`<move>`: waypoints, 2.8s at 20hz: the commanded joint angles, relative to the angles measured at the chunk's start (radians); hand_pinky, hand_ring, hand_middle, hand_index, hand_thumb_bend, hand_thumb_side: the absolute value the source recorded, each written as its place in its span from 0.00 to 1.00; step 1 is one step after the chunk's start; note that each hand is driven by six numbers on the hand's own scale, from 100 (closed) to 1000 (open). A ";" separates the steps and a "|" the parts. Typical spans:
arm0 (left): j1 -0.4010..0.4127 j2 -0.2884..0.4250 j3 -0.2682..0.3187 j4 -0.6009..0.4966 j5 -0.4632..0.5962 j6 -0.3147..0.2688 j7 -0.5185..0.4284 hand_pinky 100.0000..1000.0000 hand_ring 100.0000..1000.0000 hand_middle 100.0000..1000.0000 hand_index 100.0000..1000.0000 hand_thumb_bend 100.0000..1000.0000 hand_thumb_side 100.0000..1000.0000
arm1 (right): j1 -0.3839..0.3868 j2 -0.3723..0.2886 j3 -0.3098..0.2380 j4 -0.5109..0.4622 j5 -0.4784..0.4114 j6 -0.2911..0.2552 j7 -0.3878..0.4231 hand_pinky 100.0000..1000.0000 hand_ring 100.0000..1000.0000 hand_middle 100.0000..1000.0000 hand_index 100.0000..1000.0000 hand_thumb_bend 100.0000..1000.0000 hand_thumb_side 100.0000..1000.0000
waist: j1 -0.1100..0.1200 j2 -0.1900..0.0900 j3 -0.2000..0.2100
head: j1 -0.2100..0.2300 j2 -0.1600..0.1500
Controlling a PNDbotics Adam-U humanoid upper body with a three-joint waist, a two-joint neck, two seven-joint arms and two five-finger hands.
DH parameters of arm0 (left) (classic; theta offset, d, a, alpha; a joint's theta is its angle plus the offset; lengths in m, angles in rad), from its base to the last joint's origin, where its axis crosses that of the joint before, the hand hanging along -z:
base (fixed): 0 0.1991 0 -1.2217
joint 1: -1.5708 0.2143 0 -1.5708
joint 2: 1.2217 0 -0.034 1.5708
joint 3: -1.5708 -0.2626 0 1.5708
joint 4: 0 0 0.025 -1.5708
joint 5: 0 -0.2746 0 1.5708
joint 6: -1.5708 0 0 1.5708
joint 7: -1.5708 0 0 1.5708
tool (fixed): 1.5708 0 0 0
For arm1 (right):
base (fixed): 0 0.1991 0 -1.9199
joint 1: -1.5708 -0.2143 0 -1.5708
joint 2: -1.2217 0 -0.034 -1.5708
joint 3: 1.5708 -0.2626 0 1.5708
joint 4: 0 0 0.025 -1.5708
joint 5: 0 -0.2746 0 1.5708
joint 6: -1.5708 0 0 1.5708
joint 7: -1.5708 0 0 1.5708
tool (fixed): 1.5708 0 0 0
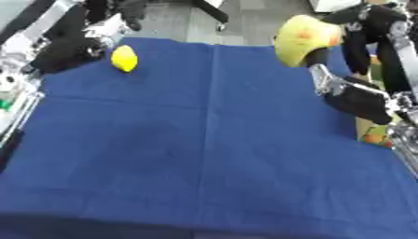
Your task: Pick up the objects with one hand, pass them to the other hand, and then place them into the box on the other side of the table.
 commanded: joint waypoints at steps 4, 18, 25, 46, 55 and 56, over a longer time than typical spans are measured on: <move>0.069 0.019 0.074 -0.016 0.035 -0.021 0.093 0.71 0.54 0.52 0.68 0.04 0.67 | 0.105 -0.154 -0.150 -0.005 -0.055 0.084 -0.092 0.00 0.00 0.00 0.24 0.00 0.00 | -0.011 -0.004 0.007 | -0.073 -0.002; 0.235 -0.113 0.108 -0.016 0.101 -0.111 0.220 0.71 0.53 0.51 0.66 0.03 0.72 | 0.123 -0.269 -0.260 0.294 -0.215 0.290 -0.110 0.00 0.00 0.00 0.28 0.00 0.09 | -0.001 0.003 0.042 | -0.207 -0.002; 0.285 -0.176 0.123 -0.016 0.089 -0.135 0.233 0.71 0.53 0.51 0.66 0.04 0.73 | -0.134 -0.222 -0.255 0.945 -0.003 0.367 -0.100 0.00 0.00 0.00 0.35 0.00 0.10 | 0.002 0.002 0.071 | -0.247 -0.002; 0.317 -0.200 0.133 -0.016 0.062 -0.121 0.236 0.71 0.53 0.51 0.67 0.04 0.75 | -0.123 -0.257 -0.314 1.169 0.177 0.267 0.104 0.07 0.08 0.11 0.97 0.10 0.77 | -0.009 -0.002 0.086 | -0.259 -0.002; 0.315 -0.186 0.136 -0.016 0.052 -0.100 0.239 0.71 0.54 0.51 0.68 0.02 0.75 | -0.061 -0.285 -0.349 0.974 0.131 0.218 0.086 0.10 0.09 0.10 0.96 0.00 0.60 | -0.010 -0.001 0.083 | -0.252 -0.002; 0.311 -0.178 0.136 -0.016 0.050 -0.094 0.242 0.71 0.54 0.51 0.68 0.02 0.75 | -0.042 -0.286 -0.356 0.917 0.103 0.211 0.053 0.10 0.10 0.10 0.95 0.00 0.57 | -0.010 0.000 0.082 | -0.249 -0.002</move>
